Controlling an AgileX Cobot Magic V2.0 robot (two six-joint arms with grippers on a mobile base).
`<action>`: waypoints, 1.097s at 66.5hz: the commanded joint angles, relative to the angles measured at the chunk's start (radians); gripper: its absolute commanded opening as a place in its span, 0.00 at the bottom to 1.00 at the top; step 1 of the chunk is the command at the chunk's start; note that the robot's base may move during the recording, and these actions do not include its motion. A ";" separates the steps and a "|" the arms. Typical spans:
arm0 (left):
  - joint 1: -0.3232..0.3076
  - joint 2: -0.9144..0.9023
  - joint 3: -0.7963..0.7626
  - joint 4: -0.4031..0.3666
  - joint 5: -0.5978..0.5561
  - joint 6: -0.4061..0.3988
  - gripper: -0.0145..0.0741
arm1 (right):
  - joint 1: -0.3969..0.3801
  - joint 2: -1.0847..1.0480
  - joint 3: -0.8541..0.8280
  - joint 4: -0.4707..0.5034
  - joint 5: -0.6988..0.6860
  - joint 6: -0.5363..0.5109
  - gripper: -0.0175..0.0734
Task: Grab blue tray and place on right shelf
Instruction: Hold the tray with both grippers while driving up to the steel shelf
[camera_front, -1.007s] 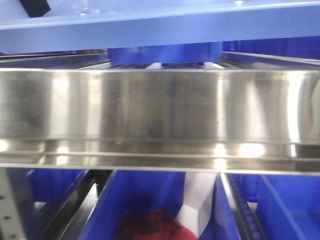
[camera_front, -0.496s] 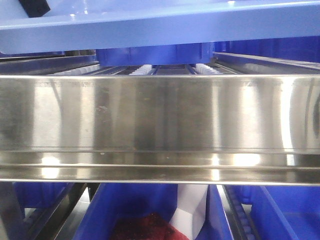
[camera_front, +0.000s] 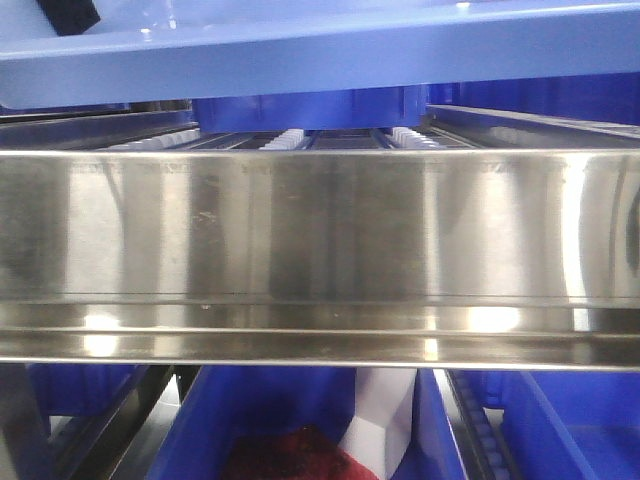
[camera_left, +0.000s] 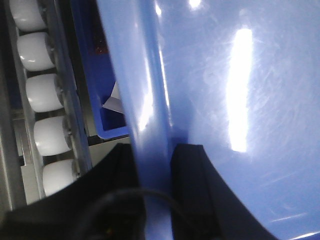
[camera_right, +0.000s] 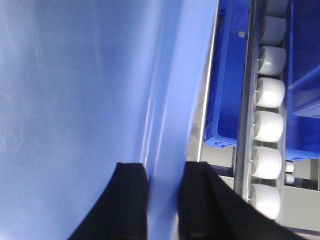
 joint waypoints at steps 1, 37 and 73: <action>-0.016 -0.029 -0.020 -0.013 0.098 0.054 0.11 | -0.001 -0.031 -0.031 -0.012 -0.092 -0.020 0.25; -0.016 -0.029 -0.020 -0.027 0.097 0.054 0.11 | -0.001 -0.031 -0.031 -0.012 -0.100 -0.020 0.25; 0.139 0.117 -0.192 -0.021 0.034 0.078 0.11 | -0.001 0.118 -0.131 0.044 -0.181 -0.054 0.25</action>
